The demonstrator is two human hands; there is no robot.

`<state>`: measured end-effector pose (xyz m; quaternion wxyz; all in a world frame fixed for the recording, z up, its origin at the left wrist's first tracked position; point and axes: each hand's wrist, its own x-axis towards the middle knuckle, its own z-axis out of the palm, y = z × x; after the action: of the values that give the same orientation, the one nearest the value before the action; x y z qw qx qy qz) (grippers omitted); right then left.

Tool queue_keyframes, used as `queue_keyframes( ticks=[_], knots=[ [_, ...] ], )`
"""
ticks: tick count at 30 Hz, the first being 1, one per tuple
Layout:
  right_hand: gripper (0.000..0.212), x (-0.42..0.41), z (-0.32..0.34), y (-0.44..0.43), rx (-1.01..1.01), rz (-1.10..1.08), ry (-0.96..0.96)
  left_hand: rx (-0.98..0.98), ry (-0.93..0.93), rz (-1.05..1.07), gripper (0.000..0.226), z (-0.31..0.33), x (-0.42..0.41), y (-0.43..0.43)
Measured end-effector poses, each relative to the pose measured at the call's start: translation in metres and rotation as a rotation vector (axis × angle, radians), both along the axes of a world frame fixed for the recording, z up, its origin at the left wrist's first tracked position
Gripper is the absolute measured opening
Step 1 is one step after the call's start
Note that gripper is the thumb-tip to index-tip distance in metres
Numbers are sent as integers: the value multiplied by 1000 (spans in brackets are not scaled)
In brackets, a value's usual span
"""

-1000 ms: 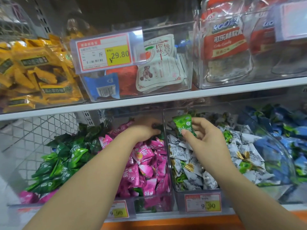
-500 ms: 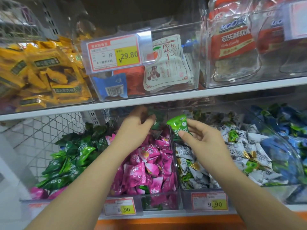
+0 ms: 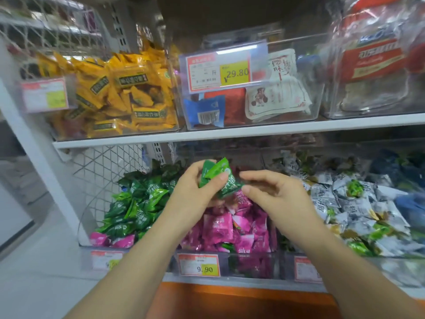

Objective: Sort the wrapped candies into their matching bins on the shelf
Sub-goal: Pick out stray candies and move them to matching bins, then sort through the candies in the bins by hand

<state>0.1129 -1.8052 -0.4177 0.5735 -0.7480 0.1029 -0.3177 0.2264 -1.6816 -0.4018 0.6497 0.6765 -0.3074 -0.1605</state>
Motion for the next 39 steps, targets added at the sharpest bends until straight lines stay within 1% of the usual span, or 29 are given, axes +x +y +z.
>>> queue_keyframes(
  ticks=[1, 3, 5, 6, 8, 10, 12, 13, 15, 17, 18, 20, 21, 24, 27, 29, 32, 34, 35, 39],
  knots=[
    [21, 1, 0, 0, -29, -33, 6, 15, -79, 74, 29, -1, 9, 8],
    [18, 3, 0, -2, -113, -132, 42, 92, -305, 277, 27, -1, 24, 25],
    [17, 5, -5, -3, -170, -211, 94, 185, -503, 481, 38, -2, 41, 39],
    [16, 6, -7, -3, -187, -236, 120, 242, -568, 556, 46, -4, 52, 43],
    [15, 9, -11, -3, -235, -265, 160, 397, -615, 644, 54, -8, 75, 46],
    [15, 11, -15, -4, -275, -275, 186, 597, -660, 662, 57, -12, 96, 45],
    [14, 12, -16, -7, -295, -282, 194, 797, -751, 624, 60, -17, 110, 43],
    [13, 12, -16, -8, -302, -282, 198, 862, -772, 603, 62, -17, 113, 41],
    [15, 12, -16, -10, -322, -276, 214, 876, -759, 596, 62, -16, 113, 38],
    [16, 13, -17, -12, -349, -278, 217, 794, -751, 619, 56, -9, 103, 32],
    [16, 13, -17, -15, -361, -284, 216, 739, -761, 607, 49, -4, 95, 29],
    [16, 13, -18, -19, -383, -310, 220, 671, -798, 499, 31, 6, 73, 20],
    [17, 12, -19, -22, -386, -321, 224, 663, -826, 410, 28, 9, 62, 15],
    [19, 8, -20, -30, -365, -329, 259, 651, -910, 150, 36, 11, 42, -8],
    [20, 5, -22, -41, -404, -300, 287, 682, -950, -33, 37, 6, 40, -37],
    [19, 4, -22, -48, -400, -258, 296, 773, -928, -137, 40, -1, 44, -54],
    [20, 4, -22, -56, -365, -174, 328, 1084, -951, -279, 45, -8, 48, -68],
    [21, 4, -21, -62, -357, -121, 345, 1215, -971, -343, 44, -8, 45, -67],
    [22, 4, -20, -66, -362, -100, 355, 1229, -962, -374, 44, -9, 43, -63],
    [26, 3, -17, -74, -386, -23, 391, 1168, -874, -496, 47, -15, 34, -41]
  ],
)
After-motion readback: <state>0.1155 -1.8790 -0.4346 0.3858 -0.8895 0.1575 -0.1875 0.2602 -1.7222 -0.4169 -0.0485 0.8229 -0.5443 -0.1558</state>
